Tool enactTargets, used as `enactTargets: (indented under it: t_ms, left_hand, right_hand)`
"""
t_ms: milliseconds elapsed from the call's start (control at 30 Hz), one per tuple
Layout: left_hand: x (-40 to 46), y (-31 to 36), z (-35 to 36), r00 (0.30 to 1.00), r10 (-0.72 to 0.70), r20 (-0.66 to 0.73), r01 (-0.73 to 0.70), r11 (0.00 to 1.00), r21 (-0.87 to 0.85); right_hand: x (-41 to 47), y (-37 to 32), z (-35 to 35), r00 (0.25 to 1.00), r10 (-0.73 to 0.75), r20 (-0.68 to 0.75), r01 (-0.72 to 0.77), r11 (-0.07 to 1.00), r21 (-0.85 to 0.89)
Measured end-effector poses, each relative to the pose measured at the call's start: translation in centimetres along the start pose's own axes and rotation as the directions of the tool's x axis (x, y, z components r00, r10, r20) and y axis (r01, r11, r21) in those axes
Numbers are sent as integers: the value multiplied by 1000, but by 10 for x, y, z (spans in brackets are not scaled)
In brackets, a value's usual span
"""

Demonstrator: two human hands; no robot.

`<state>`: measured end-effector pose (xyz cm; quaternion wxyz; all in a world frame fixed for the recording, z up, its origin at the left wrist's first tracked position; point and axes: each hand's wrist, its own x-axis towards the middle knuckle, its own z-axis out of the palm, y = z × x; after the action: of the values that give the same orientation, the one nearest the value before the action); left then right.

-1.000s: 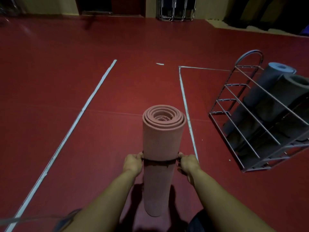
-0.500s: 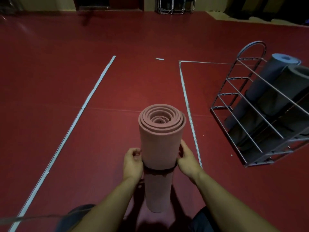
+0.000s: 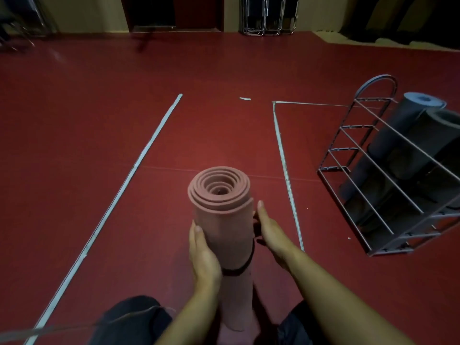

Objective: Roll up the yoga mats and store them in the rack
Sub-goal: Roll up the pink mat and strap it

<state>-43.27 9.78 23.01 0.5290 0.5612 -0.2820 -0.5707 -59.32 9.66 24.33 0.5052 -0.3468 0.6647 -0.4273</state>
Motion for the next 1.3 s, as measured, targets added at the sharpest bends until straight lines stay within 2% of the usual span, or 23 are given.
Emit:
enactTargets:
  t_ms: [67, 167, 233, 300, 467, 533, 633, 733, 767, 833, 900, 967, 1033, 1100, 1167, 1233, 1300]
  left_hand:
    - [25, 0, 1, 993, -69, 92, 77, 993, -87]
    - [34, 5, 0, 981, -82, 175, 56, 987, 148]
    - [39, -4, -4, 978, -137, 158, 104, 974, 200]
    - [42, -16, -9, 978, -189, 87, 171, 968, 182]
    - [43, -27, -28, 983, -179, 35, 169, 965, 201]
    - [46, -32, -35, 990, -142, 13, 135, 963, 232]
    - [51, -37, -38, 998, -62, -13, 63, 944, 325]
    - [59, -44, -39, 993, -116, -8, 111, 927, 357]
    - [59, -46, -39, 983, -185, 2, 174, 927, 332]
    - [56, -52, -38, 945, -325, 24, 304, 907, 291]
    - [56, -63, -41, 930, -366, 22, 344, 892, 294]
    - [56, -67, -41, 932, -361, 8, 339, 883, 323]
    - [51, -59, -38, 958, -288, 6, 270, 904, 332]
    - [45, -43, -33, 986, -156, 58, 126, 930, 346]
    - [40, -23, -26, 989, -39, 141, -7, 950, 313]
    - [39, -3, -15, 977, 15, 213, -56, 980, 191]
    - [43, 10, -3, 969, 2, 247, -31, 993, 112]
  right_hand:
    - [-4, 7, -6, 993, 95, -77, -88, 993, 84]
    - [-10, 20, -5, 974, 198, -110, -171, 963, 210]
    - [-11, 28, 4, 965, 205, -162, -156, 949, 273]
    - [-12, 37, 15, 951, 210, -228, -128, 936, 328]
    - [-15, 63, 25, 918, 262, -297, -114, 893, 436]
    - [-12, 69, 27, 912, 252, -323, -109, 909, 402]
    - [-14, 65, 29, 925, 159, -346, -100, 978, 182]
    - [-11, 66, 29, 922, 144, -360, -159, 987, -15]
    - [-9, 69, 28, 913, 166, -372, -187, 982, -20]
    - [-4, 78, 27, 872, 272, -406, -257, 962, 92]
    - [-2, 85, 25, 851, 337, -403, -290, 941, 174]
    - [-4, 86, 24, 861, 359, -360, -294, 929, 223]
    - [-9, 80, 23, 878, 317, -360, -243, 941, 236]
    - [-13, 72, 21, 866, 236, -441, -153, 964, 216]
    - [-15, 53, 15, 872, 100, -480, 12, 974, 225]
    - [-15, 25, 12, 909, -23, -416, 141, 957, 255]
    - [-10, 0, 8, 944, -84, -320, 176, 946, 270]
